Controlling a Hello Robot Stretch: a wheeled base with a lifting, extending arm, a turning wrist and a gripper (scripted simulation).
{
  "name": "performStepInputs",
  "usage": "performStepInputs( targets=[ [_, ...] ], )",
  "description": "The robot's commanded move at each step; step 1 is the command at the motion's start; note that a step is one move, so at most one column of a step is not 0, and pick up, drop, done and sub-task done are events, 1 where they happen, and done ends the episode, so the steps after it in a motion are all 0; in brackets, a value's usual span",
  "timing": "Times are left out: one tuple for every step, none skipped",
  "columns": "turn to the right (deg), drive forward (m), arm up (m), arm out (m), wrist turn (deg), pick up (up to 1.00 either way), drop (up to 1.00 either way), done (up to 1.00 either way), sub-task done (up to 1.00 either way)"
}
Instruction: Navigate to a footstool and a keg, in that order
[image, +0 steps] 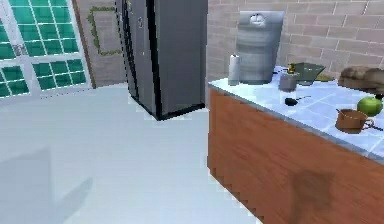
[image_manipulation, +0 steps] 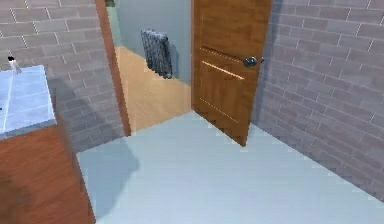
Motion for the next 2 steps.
performStepInputs(
  targets=[
    [0.0,0.55,0.0,0.0,0.0,0.0,0.0,0.0,0.0],
    [24.0,0.0,0.0,0.0,0.0,0.0,0.0,0.0,0.0]
  ],
)
